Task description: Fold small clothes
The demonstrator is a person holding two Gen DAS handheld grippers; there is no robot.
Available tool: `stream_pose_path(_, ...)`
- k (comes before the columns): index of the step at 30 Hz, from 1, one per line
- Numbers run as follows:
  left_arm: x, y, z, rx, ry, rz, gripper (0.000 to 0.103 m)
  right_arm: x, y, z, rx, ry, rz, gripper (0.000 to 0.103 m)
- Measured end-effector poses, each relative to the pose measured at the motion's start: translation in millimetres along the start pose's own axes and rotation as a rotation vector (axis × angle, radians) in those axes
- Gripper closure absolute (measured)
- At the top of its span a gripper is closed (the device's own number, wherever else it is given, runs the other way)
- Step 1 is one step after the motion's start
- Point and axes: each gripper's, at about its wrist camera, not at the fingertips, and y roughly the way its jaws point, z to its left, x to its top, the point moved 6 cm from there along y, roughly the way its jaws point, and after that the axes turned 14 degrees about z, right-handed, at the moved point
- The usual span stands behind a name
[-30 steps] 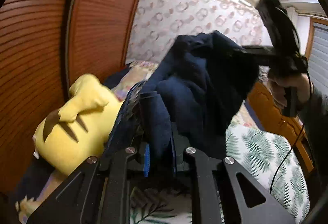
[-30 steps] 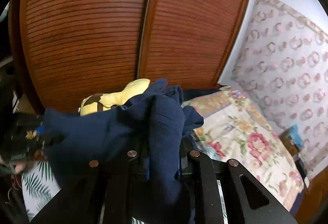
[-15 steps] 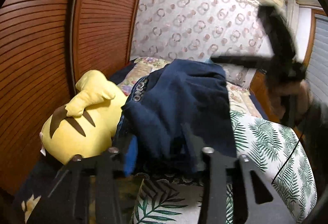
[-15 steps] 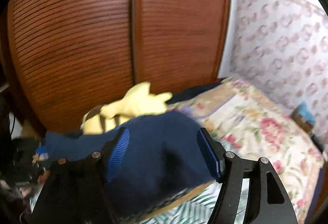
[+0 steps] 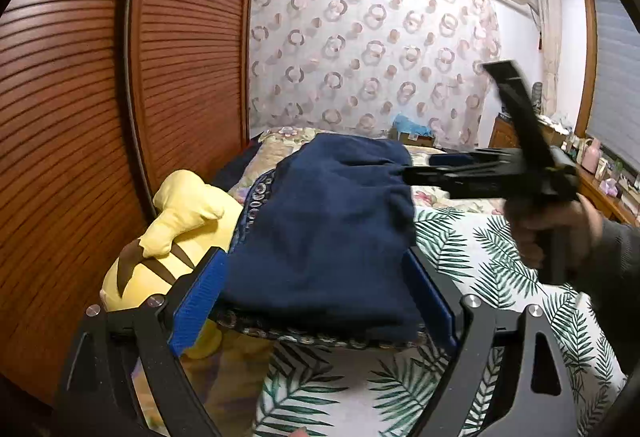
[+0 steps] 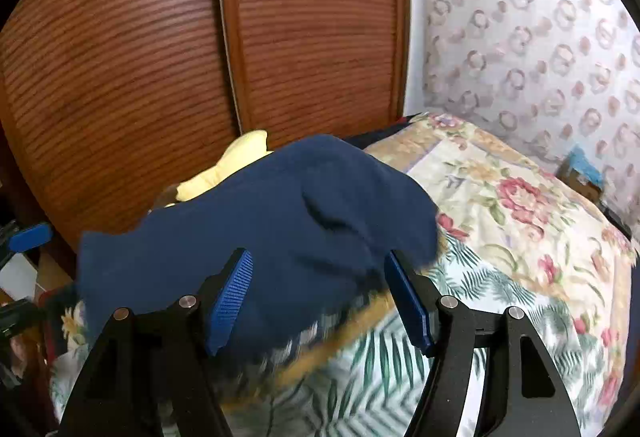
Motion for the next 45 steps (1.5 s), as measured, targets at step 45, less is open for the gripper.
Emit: stream_pose_path(45,-21,-74,-181,-0.161,0.228,-0.082,0.014,-230,-166,103,-0.485,0.504,-0.302,0.024)
